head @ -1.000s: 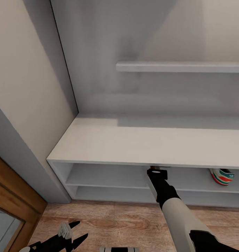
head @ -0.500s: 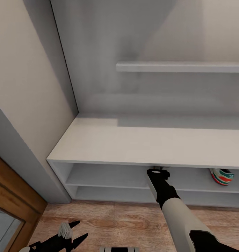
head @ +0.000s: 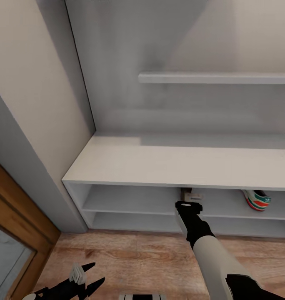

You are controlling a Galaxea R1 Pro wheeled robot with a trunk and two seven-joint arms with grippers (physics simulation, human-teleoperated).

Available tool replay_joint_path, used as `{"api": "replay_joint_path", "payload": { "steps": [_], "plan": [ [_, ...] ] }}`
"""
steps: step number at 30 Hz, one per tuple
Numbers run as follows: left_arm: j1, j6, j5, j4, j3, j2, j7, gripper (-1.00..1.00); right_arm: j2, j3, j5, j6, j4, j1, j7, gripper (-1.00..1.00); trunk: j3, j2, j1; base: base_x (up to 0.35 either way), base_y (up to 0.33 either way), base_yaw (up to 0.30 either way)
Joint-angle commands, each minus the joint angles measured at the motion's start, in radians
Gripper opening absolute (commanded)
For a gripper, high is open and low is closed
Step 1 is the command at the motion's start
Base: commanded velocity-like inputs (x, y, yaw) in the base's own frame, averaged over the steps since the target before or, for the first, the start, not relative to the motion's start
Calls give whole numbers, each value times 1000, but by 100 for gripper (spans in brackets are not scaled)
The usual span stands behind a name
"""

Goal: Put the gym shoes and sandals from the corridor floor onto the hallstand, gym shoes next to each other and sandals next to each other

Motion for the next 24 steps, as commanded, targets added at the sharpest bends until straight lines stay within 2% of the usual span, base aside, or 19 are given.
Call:
{"api": "replay_joint_path", "payload": {
  "steps": [1,24],
  "plan": [
    [-1,-3,1,1,2,0,-4,100,1,-5,10,8,-2,0,2,100,-1,0,-1,-310,0,0],
    [-1,-3,1,1,11,0,-4,100,1,-3,10,6,1,3,3,100,-1,0,-1,-332,0,0]
  ]
}}
